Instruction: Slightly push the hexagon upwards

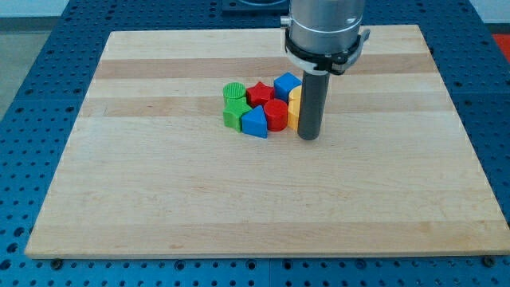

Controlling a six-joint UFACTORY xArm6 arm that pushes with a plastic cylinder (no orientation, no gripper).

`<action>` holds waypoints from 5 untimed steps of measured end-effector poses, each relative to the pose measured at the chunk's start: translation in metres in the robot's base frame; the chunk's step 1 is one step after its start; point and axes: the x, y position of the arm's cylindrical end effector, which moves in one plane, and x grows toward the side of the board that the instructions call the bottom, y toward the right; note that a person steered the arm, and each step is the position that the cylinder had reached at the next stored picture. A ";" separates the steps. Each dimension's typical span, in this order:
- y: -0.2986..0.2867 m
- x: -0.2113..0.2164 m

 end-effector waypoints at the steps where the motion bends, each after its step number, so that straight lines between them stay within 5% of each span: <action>1: 0.000 0.000; 5: -0.004 0.011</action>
